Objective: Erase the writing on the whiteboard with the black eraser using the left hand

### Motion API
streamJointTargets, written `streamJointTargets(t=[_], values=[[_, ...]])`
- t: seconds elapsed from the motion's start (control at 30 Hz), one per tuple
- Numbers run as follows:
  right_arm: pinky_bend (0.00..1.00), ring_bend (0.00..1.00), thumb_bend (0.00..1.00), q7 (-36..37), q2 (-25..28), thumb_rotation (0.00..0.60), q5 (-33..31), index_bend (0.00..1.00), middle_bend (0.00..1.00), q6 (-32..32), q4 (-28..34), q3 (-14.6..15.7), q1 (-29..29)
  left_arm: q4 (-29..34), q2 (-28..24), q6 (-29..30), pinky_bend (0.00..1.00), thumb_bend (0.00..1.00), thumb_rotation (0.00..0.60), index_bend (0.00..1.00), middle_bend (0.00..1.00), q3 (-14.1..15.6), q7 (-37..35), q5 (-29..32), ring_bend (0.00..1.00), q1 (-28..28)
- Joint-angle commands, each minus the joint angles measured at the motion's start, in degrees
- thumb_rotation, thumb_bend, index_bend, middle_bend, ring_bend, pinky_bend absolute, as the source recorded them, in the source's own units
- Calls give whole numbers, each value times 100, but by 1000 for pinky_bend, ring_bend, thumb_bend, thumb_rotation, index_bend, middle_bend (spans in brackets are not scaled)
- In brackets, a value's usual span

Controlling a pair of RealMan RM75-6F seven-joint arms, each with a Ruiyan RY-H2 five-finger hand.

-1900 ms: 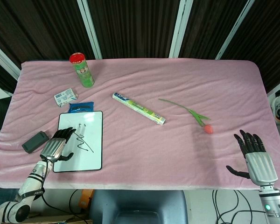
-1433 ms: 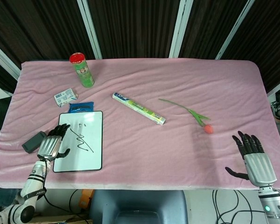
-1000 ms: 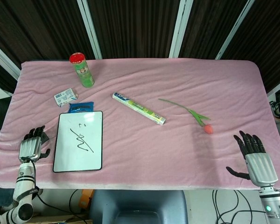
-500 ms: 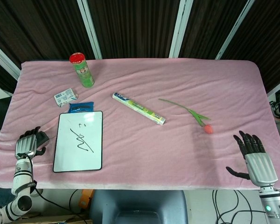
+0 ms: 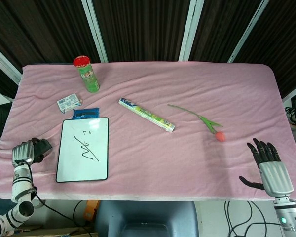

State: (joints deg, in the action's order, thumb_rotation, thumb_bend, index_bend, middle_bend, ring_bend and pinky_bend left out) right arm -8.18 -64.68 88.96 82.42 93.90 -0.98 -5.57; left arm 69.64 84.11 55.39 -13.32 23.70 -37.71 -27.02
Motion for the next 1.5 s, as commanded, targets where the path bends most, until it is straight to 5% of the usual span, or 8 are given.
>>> streamJointTargets(t=[0.03,0.23,0.4,0.6,0.83,1.13,1.5], values=[[97,0,304,-10,-2,600,0,0,0,-4,4,0,-2,-35,9,-22,377,321,600,340,379,-21,-84,-8,313,-2],[97,0,304,-17,-5,600,2,0,0,-12,8,5,-5,-232,112,14,556,471,600,609,674,-79,-312,-149,523,-19],[97,0,304,-53,-22,600,1,0,0,-30,6,10,-13,-43,51,407,630,574,600,692,788,-138,-586,-730,649,-29],[101,0,304,-137,-55,600,-24,0,0,-79,10,14,-31,587,-36,854,665,586,600,697,817,-362,-551,-1169,677,-222],[102,0,304,-196,-79,600,-94,0,0,-160,10,2,-62,734,187,417,658,645,600,688,813,-555,38,-854,673,-842],[104,0,304,-182,-68,600,-222,0,0,-293,1,-28,-115,-280,968,-386,635,734,600,683,808,-727,592,173,665,-1709],[105,0,304,-74,0,600,-248,0,0,-327,-4,-20,-129,-967,1481,-410,625,804,600,684,839,-515,1662,933,680,-2274]])
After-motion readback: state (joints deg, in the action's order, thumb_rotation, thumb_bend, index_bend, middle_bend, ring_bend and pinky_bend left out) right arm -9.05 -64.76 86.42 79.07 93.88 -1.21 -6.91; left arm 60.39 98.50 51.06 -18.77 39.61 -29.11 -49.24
